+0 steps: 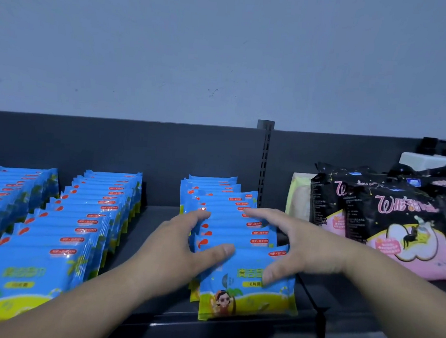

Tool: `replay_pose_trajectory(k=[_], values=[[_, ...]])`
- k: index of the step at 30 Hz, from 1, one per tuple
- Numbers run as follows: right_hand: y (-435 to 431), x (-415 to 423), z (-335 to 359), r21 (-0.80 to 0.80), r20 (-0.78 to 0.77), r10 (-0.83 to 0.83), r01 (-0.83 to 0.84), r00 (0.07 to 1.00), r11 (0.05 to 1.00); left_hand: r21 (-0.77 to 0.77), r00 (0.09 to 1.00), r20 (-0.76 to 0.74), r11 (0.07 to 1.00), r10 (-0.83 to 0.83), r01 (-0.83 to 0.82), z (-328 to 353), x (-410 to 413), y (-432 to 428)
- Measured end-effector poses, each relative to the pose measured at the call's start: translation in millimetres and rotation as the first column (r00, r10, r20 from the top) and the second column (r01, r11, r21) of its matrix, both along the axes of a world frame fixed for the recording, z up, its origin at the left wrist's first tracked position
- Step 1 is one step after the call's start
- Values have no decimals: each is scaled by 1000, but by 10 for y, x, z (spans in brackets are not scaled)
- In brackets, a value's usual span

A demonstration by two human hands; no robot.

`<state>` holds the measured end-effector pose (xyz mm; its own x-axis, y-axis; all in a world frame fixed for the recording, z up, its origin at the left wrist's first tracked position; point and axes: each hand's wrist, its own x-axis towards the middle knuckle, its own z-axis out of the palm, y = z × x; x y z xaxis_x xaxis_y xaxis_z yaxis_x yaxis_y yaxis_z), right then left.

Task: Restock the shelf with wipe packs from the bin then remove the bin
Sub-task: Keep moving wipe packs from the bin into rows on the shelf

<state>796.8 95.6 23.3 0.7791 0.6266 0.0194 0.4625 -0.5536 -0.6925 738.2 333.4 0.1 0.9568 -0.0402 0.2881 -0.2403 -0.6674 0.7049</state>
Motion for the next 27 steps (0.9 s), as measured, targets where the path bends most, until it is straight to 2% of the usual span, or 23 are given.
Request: replay_pose_trajectory(k=[3, 5, 8, 10, 15, 20, 23, 27], values=[[-7, -49, -84, -100, 134, -10, 24, 991, 995, 1, 998, -22, 998, -62, 62, -96, 0, -20], [7, -89, -129, -72, 160, -37, 49, 986, 996, 28, 996, -45, 997, -75, 76, -150, -4, -58], [23, -73, -160, -45, 156, -96, 105, 983, 994, 113, 997, -57, 992, -43, 49, -176, 56, -88], [23, -24, -168, -38, 141, -134, 140, 981, 989, 111, 996, -88, 994, -14, 24, -152, 117, -77], [70, -3, -179, -72, 28, -148, 149, 989, 986, 17, 971, -230, 998, -62, 68, -45, 100, -74], [173, -10, -216, -53, 4, -135, 135, 991, 989, -76, 981, -178, 995, -78, 65, -30, 76, -72], [165, 68, -174, 45, -1, -101, 100, 995, 994, -136, 984, -156, 988, -91, 70, -72, 77, -28], [185, 177, -111, 221, -66, -188, 198, 980, 955, -191, 990, -134, 981, -44, 17, -66, 138, -37]])
